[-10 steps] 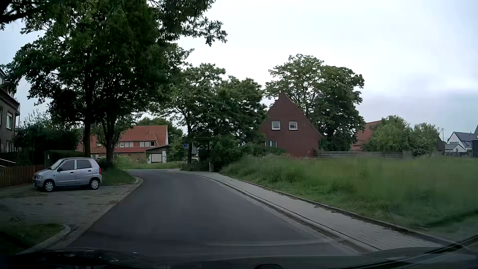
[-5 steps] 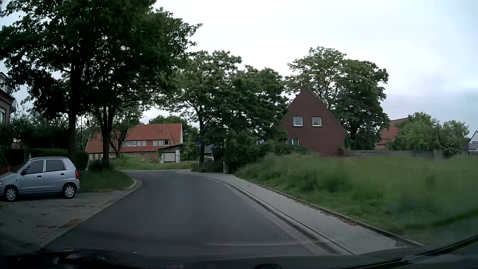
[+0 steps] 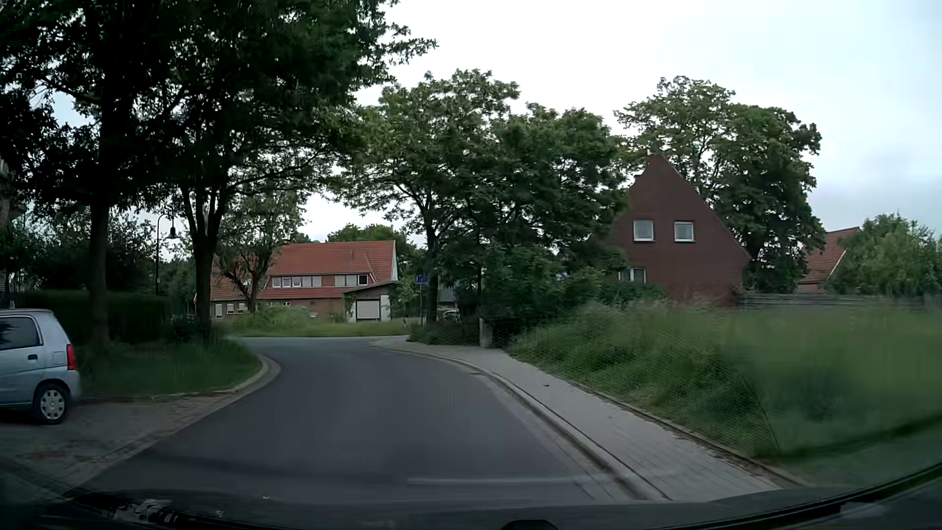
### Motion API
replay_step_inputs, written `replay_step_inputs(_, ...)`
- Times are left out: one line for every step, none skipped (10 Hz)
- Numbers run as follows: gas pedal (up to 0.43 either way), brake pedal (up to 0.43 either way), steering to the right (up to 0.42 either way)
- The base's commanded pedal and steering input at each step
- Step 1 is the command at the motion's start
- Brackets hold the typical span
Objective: Follow the waypoints while adhering to traffic rules and regulations
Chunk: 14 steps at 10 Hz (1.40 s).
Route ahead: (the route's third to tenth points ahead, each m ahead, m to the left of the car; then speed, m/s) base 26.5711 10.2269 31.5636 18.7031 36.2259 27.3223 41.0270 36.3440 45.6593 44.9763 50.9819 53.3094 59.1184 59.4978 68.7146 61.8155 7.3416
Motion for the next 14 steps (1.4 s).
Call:
replay_step_inputs(0.118,0.000,-0.083)
replay_step_inputs(0.118,0.000,-0.078)
replay_step_inputs(0.118,0.000,-0.072)
replay_step_inputs(0.118,0.000,-0.063)
replay_step_inputs(0.118,0.000,-0.054)
replay_step_inputs(0.130,0.000,-0.048)
replay_step_inputs(0.130,0.000,-0.046)
replay_step_inputs(0.130,0.000,-0.047)
replay_step_inputs(0.130,0.000,-0.053)
replay_step_inputs(0.130,0.000,-0.062)
replay_step_inputs(0.130,0.000,-0.074)
replay_step_inputs(0.130,0.000,-0.082)
replay_step_inputs(0.130,0.000,-0.091)
replay_step_inputs(0.130,0.000,-0.107)
